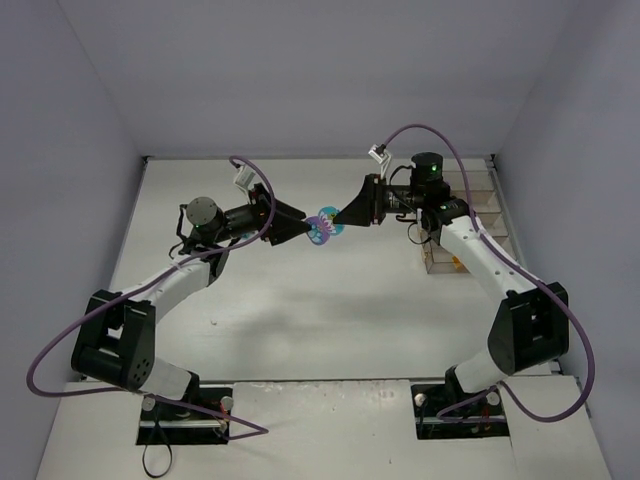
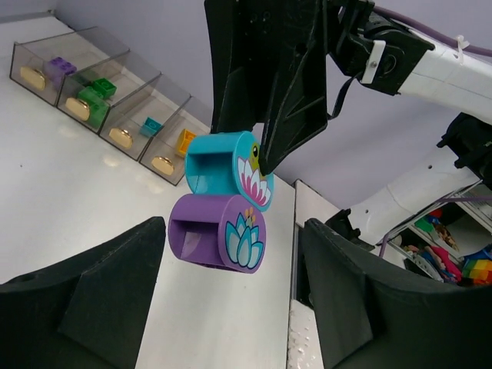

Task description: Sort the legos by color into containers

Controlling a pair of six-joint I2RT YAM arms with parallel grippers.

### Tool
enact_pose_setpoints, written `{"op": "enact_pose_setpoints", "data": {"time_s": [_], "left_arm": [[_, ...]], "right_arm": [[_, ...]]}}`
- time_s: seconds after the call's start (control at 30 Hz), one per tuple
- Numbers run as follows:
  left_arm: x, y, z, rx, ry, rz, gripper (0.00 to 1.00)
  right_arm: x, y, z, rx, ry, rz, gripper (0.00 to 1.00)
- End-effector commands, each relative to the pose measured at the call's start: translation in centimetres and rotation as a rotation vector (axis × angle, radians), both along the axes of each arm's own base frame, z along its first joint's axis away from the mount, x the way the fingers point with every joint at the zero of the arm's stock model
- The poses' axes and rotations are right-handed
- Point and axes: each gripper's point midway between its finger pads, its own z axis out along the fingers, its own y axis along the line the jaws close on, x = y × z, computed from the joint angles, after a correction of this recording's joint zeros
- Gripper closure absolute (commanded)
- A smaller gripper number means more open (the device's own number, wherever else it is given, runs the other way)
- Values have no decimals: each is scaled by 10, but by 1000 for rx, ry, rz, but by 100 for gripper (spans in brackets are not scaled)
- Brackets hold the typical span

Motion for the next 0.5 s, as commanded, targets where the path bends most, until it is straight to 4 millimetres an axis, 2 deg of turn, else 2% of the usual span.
{"op": "enact_pose_setpoints", "data": {"time_s": [0.0, 0.2, 0.47], "left_arm": [[-7, -2, 30, -29, -133, -47, 34], [-7, -5, 26, -15, -116, -63, 35], [-8, -12, 24, -12, -101, -79, 50]], "right_arm": [[-8, 2, 57, 84, -209, 64, 100], [-6, 4, 62, 99, -226, 68, 100], [-4, 6, 65, 115, -242, 80, 100]]}}
